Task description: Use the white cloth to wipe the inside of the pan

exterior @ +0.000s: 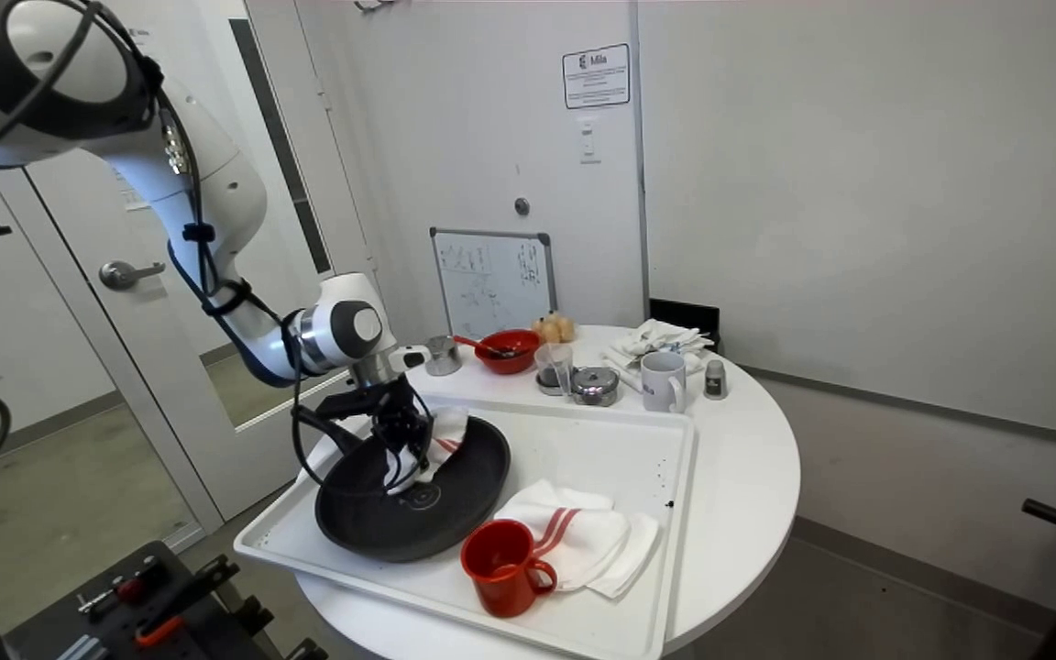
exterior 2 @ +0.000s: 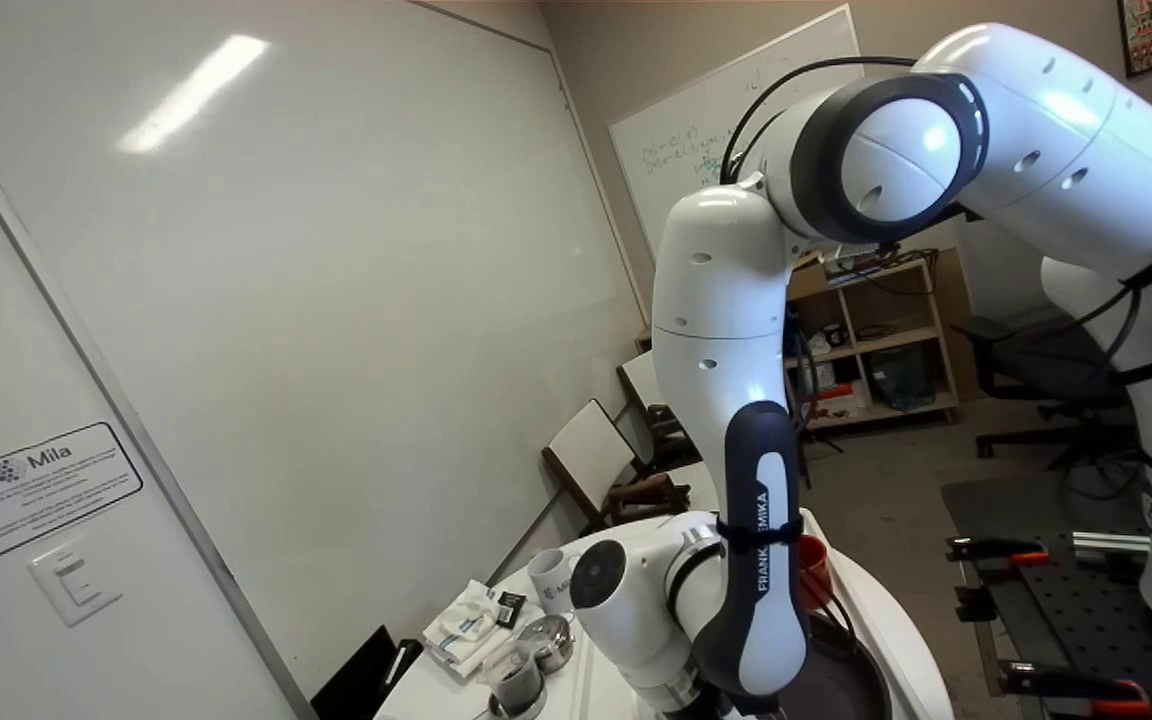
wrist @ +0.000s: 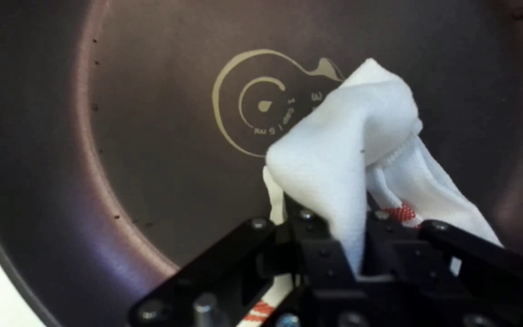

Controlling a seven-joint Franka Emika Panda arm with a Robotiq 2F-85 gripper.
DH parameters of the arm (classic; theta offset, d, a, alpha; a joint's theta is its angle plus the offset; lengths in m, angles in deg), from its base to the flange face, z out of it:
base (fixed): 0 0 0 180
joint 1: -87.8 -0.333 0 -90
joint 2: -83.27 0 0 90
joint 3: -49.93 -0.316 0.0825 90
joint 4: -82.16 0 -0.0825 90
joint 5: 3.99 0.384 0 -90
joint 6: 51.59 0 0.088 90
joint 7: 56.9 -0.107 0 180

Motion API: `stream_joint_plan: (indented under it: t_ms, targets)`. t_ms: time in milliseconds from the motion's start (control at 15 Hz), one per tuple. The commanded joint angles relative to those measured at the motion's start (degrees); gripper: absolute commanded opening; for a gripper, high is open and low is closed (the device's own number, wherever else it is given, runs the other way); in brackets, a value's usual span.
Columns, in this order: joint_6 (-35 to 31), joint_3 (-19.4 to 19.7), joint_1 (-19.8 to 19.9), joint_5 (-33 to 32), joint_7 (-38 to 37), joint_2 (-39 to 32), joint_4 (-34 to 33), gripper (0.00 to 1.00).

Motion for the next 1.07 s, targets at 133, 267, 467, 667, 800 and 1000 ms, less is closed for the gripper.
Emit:
stream_joint_plan:
  t_ms: [133,267,467,667,800,1000]
  targets:
    - [-3.7,1.4,-1.7,-1.4,-1.5,1.6,3.6,0.09]
    - [-4.6,2.6,-2.8,-1.8,-2.6,3.7,6.0,0.09]
    - [-5.7,5.0,-4.9,-2.9,-4.5,8.4,11.1,0.09]
    - [-7.2,8.3,-7.3,-6.0,-7.7,15.8,18.1,0.09]
    - [-7.9,10.1,-7.8,-8.7,-9.9,21.1,22.4,0.09]
    - [-7.3,10.4,-5.2,-12.1,-11.9,28.6,27.0,0.09]
